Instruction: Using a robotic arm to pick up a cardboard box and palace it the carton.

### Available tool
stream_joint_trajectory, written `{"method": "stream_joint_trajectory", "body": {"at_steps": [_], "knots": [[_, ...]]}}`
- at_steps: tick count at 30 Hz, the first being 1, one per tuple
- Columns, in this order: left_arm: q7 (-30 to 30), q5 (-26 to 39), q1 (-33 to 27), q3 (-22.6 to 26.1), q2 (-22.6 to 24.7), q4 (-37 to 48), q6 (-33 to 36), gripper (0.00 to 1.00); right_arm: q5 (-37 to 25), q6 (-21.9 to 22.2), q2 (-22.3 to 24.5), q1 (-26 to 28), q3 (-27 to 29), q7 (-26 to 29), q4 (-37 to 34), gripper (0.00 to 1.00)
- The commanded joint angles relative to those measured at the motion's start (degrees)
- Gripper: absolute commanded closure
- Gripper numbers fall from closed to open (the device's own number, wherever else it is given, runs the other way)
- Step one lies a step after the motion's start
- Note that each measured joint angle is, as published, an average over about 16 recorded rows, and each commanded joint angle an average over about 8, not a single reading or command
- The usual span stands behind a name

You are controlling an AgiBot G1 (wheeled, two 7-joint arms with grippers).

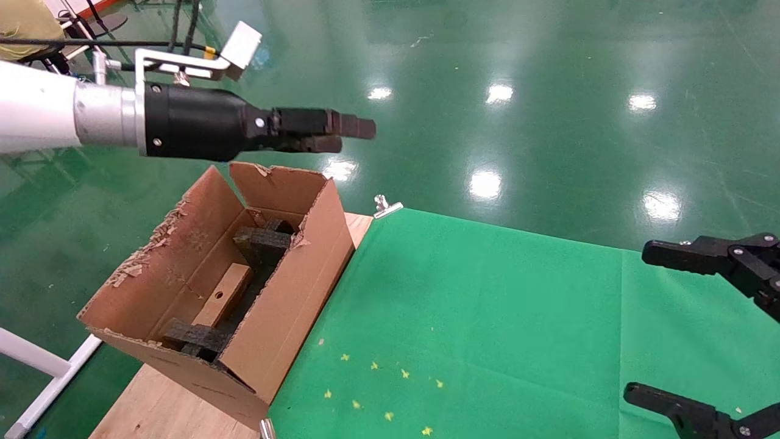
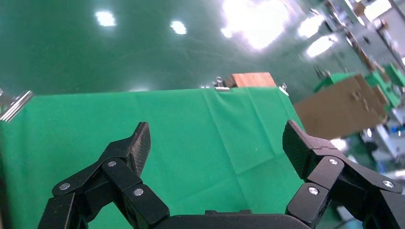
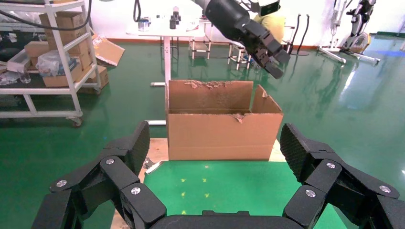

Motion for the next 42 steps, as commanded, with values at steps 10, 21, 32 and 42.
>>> {"method": "stream_joint_trajectory", "body": {"at_steps": [10, 21, 32, 42], "knots": [[8.92, -5.01, 9.59, -6.57, -1.43, -9.51, 0.24, 0.00, 0.01, 0.00, 0.00, 0.01, -0.01, -0.01, 0.00, 0.00], [17.92, -10.05, 19.25, -13.18, -2.87, -19.09, 0.49, 0.00, 0.02, 0.01, 0.01, 0.01, -0.03, -0.01, 0.00, 0.00], [26.84, -15.06, 28.83, -19.74, -4.30, -28.61, 0.73, 0.00, 0.02, 0.01, 0.01, 0.01, -0.04, -0.02, 0.00, 0.00], [34.98, -19.63, 37.58, -25.73, -5.60, -37.28, 0.95, 0.00, 0.03, 0.02, 0.02, 0.01, -0.05, -0.02, 0.00, 0.00]]}}
